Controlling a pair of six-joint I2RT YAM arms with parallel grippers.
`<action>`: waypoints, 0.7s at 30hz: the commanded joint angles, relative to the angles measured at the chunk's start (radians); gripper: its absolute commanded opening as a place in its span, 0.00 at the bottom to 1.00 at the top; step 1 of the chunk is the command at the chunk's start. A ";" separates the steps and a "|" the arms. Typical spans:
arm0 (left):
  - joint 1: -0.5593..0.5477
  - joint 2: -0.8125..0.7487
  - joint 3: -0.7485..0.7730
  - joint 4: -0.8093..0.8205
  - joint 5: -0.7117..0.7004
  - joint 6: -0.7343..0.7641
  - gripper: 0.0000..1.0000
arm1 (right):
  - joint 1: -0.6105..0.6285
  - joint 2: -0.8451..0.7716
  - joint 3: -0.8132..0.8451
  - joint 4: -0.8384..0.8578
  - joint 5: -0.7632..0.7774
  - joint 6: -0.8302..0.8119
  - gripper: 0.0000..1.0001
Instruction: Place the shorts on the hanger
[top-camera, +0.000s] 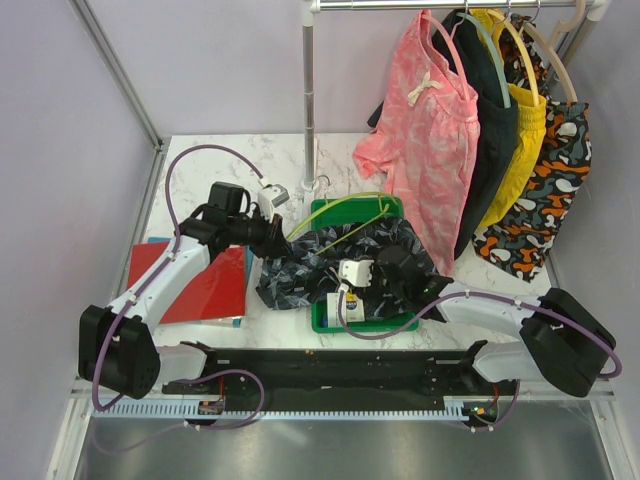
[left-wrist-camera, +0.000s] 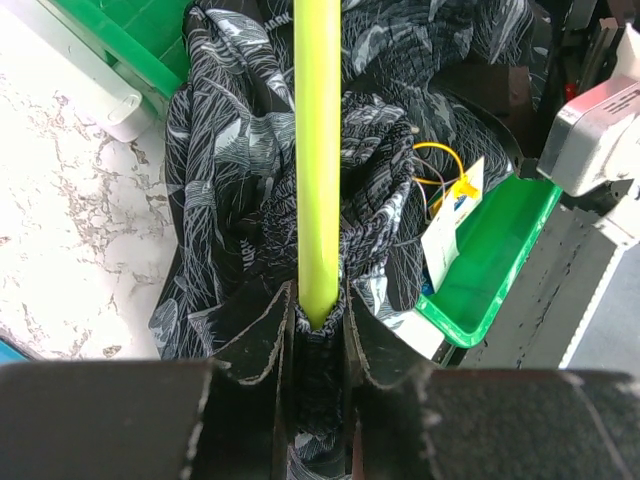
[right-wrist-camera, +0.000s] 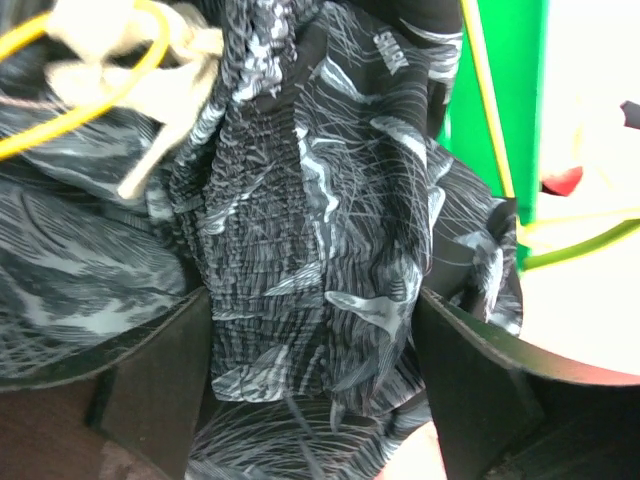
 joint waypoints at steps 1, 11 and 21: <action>0.013 -0.028 0.043 0.010 0.038 -0.012 0.02 | 0.004 -0.011 -0.029 0.111 0.094 -0.080 0.80; 0.033 -0.034 0.049 -0.001 0.053 0.011 0.02 | -0.119 -0.006 0.104 0.061 0.096 -0.006 0.51; 0.071 -0.064 0.043 0.014 0.077 0.011 0.02 | -0.263 0.117 0.250 -0.082 -0.046 0.133 0.13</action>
